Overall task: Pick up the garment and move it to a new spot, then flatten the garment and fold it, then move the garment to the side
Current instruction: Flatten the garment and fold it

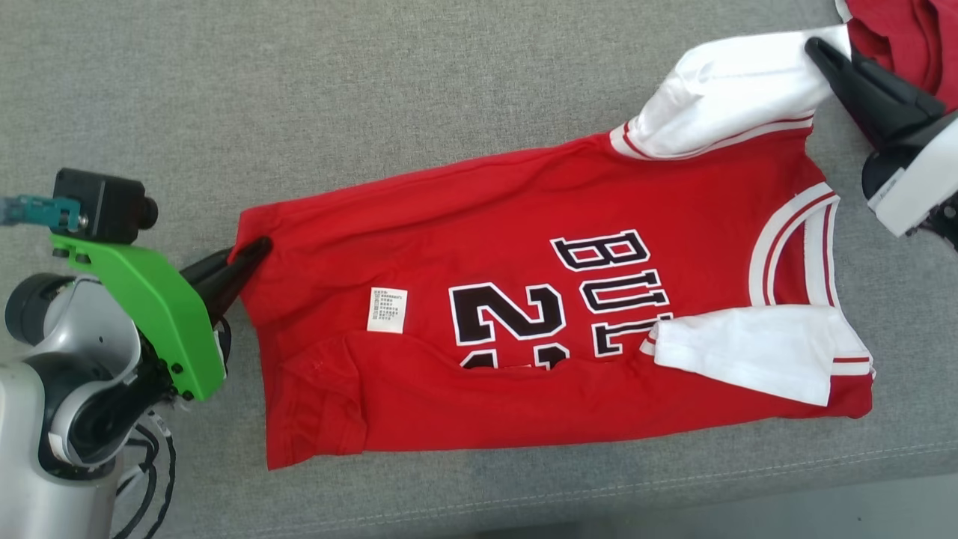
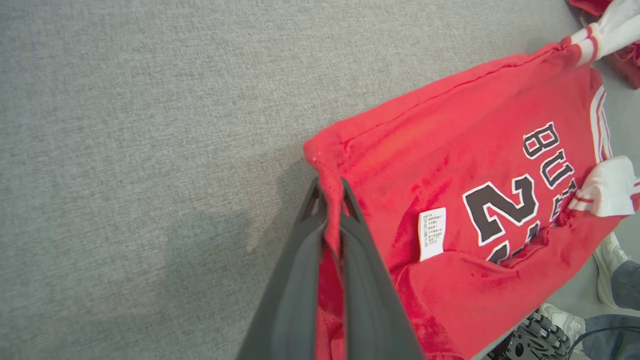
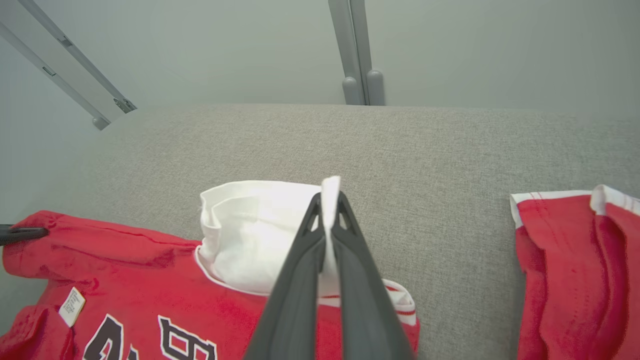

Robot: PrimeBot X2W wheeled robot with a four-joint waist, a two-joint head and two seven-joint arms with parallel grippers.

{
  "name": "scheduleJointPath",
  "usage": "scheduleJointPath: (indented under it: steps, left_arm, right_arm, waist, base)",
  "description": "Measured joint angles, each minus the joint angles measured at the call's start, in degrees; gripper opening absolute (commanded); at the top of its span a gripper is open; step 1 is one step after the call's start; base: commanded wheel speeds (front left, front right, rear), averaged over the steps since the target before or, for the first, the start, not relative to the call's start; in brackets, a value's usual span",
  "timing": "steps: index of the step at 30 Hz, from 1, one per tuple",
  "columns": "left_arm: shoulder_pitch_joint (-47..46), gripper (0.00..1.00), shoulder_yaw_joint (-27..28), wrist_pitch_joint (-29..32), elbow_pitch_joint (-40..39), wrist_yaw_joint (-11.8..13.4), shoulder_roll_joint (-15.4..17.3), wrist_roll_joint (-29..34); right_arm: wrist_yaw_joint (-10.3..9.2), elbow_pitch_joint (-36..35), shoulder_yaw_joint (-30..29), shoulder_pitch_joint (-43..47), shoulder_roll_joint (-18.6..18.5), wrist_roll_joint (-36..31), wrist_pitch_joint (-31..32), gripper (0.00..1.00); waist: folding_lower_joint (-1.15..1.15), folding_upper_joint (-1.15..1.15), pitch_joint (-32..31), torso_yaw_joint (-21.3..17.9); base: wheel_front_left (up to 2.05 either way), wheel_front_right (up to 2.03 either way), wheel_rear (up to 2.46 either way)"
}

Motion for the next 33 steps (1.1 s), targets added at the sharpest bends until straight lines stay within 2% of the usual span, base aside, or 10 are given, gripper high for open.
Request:
scheduleJointPath:
  steps: [17, 25, 29, 33]
  left_arm:
    - [9.05, 0.00, 0.42, -3.70, -0.98, -0.44, -0.26, -1.08]
    - [11.86, 0.00, 0.12, -5.17, -0.96, -0.51, -0.12, -1.13]
    - [12.82, 0.00, 1.21, -6.03, -2.11, -0.64, 0.08, -1.13]
    - [13.81, 0.00, 1.20, -6.04, -2.56, -0.68, 0.38, -1.13]
  right_arm:
    - [-0.19, -5.47, -0.55, 16.30, -0.54, 4.34, -4.23, 0.00]
    - [-1.20, -7.61, -1.21, 20.12, -1.88, 4.32, -6.17, 0.00]
    - [-2.47, -9.32, -2.42, 21.75, -2.86, 4.32, -7.20, 0.00]
    - [-2.69, -10.38, -2.47, 23.88, -3.86, 4.34, -7.17, 0.00]
  waist:
    - [0.00, 0.00, -3.86, -0.84]
    - [0.00, 0.00, -5.36, -1.36]
    - [0.00, 0.00, -5.87, -1.46]
    - [0.00, 0.00, -6.03, -1.28]
  base:
    - [0.00, 0.00, 0.00]
    - [0.00, 0.00, 0.00]
    - [0.00, 0.00, 0.00]
    - [0.00, 0.00, 0.00]
